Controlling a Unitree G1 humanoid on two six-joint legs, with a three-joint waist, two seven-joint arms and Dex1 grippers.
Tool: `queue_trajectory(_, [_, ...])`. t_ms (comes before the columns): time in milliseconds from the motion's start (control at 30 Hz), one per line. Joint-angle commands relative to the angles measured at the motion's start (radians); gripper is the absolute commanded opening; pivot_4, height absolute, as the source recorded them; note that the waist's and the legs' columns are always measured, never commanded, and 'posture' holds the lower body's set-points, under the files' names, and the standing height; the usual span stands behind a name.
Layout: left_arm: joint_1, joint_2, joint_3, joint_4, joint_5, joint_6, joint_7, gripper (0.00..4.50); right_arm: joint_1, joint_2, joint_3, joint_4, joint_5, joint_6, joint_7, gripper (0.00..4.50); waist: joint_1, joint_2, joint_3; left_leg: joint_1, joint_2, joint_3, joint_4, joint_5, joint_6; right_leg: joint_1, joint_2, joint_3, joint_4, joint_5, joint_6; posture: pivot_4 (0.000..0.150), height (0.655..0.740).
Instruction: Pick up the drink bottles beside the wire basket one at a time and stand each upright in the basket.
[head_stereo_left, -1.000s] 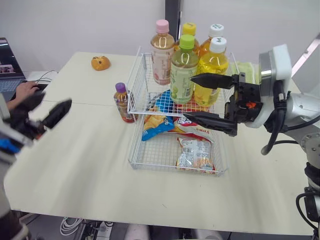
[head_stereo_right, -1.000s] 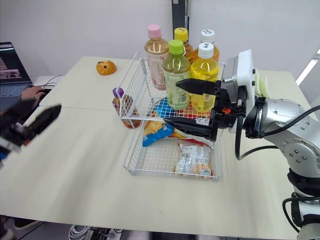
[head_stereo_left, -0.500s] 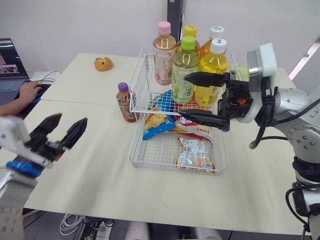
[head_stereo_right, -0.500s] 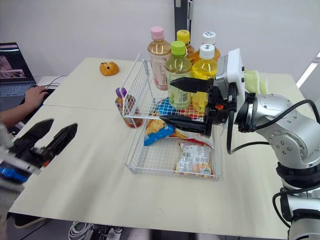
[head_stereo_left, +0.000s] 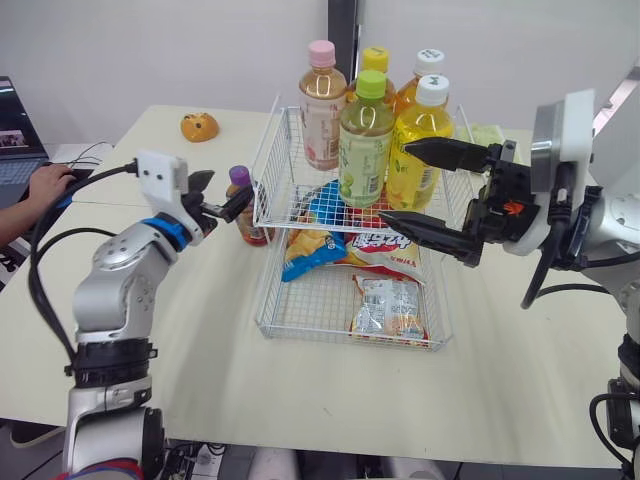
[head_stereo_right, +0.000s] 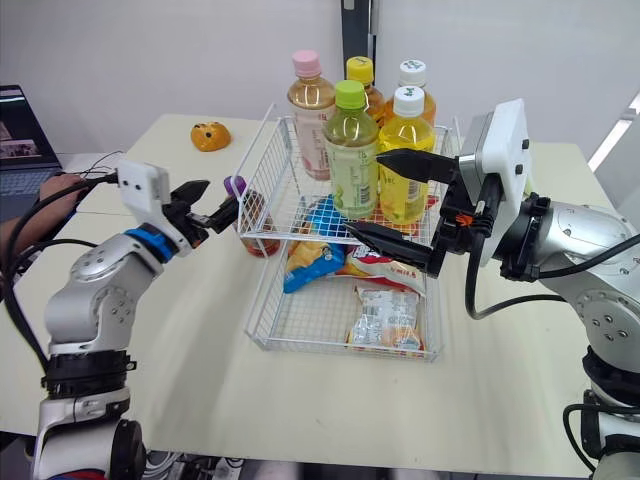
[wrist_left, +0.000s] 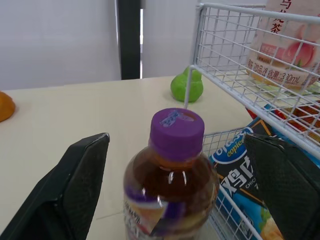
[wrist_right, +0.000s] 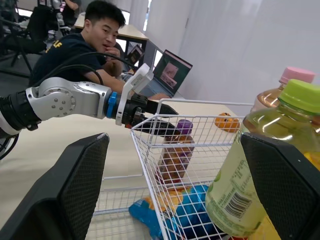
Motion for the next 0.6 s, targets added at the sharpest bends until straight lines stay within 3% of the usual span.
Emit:
queue_trajectory(33, [-0.058,0.004,-0.019,0.072,0.051,-0.080,-0.023,4.46,0.002,-0.027,-0.058,-0.053,0.038,0.012,-0.039,4.50,-0.002,0.000,0.000,0.000,0.000,0.000,0.000,0.000,0.000,0.000,0.000,0.000,0.000,0.000,0.000,0.150,0.7400])
queue_trajectory(100, [-0.090,0.000,-0.029,0.130,0.070,-0.112,-0.034,4.46,0.007,-0.038,-0.069,-0.065,0.052,0.021,-0.056,4.50,-0.001,0.000,0.000,0.000,0.000,0.000,-0.001,0.000,-0.001,0.000,0.000,0.000,0.000,0.000,0.000,0.150,0.7400])
queue_trajectory(200, [-0.117,-0.005,-0.032,0.186,0.085,-0.145,-0.047,3.86,0.015,-0.054,-0.084,-0.080,0.078,0.028,-0.081,4.50,0.000,0.000,0.000,0.000,0.000,0.000,-0.001,0.000,-0.001,0.000,0.000,0.000,-0.001,0.000,0.000,0.150,0.7400])
queue_trajectory(467, [-0.109,-0.016,-0.028,0.202,0.085,-0.163,-0.069,1.38,0.024,-0.085,-0.096,-0.091,0.128,0.030,-0.113,4.50,-0.001,0.000,0.000,0.000,0.000,0.000,-0.001,0.001,-0.001,0.000,0.000,0.000,-0.001,0.000,0.000,0.150,0.7400])
queue_trajectory(600, [-0.085,0.005,-0.003,0.168,0.076,-0.151,-0.065,1.36,0.023,-0.090,-0.092,-0.089,0.142,0.022,-0.112,4.50,0.000,0.000,0.000,0.000,0.000,0.000,-0.001,0.001,-0.001,0.000,0.000,0.000,-0.001,0.000,0.000,0.150,0.7400])
